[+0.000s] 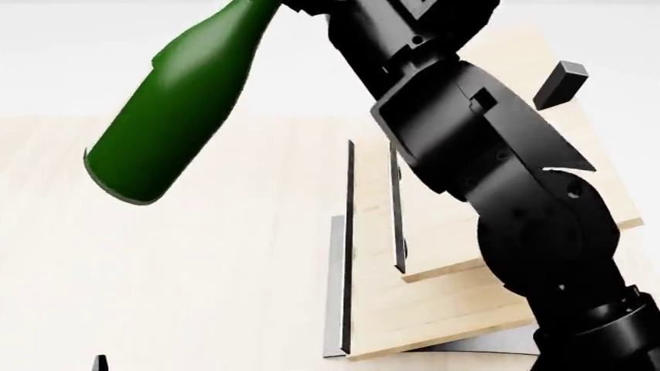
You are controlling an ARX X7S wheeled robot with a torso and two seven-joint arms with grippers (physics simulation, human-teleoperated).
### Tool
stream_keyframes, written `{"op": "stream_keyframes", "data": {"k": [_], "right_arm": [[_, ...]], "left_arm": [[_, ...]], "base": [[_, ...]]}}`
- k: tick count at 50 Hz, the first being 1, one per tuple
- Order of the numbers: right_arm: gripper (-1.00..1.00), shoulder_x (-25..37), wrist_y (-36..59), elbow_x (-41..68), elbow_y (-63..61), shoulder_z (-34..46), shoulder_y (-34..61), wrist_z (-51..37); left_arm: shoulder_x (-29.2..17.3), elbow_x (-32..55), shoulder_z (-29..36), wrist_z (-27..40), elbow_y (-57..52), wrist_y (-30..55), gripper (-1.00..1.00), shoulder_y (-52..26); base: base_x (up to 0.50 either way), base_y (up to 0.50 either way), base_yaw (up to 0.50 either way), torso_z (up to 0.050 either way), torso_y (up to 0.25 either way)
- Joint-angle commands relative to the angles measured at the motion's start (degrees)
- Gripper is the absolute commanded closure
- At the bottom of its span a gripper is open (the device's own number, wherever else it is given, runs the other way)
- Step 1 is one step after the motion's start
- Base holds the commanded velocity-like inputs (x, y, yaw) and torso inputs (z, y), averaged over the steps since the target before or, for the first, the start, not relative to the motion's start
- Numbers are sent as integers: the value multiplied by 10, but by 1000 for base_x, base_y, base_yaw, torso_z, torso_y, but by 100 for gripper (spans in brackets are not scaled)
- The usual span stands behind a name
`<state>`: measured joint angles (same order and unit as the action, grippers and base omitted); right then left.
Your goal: Put the wine bottle on the wine rack.
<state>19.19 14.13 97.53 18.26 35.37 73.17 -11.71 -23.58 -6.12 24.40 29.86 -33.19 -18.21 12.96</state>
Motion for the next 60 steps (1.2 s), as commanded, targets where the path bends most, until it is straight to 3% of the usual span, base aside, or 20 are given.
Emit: {"op": "stream_keyframes", "data": {"k": [1, 28, 60], "right_arm": [[100, 20, -46, 61, 18, -90, -19, -36], [100, 124, -149, 85, -81, -211, -121, -117], [100, 185, -109, 100, -28, -219, -129, -103]], "left_arm": [[0, -1, 3, 1, 4, 1, -100, -2], [-2, -5, 8, 4, 0, 6, -100, -1], [-2, -6, 16, 3, 9, 12, -100, -10]], "base": [[0, 0, 0, 0, 0], [0, 0, 0, 0, 0], [0, 0, 0, 0, 1]]}}
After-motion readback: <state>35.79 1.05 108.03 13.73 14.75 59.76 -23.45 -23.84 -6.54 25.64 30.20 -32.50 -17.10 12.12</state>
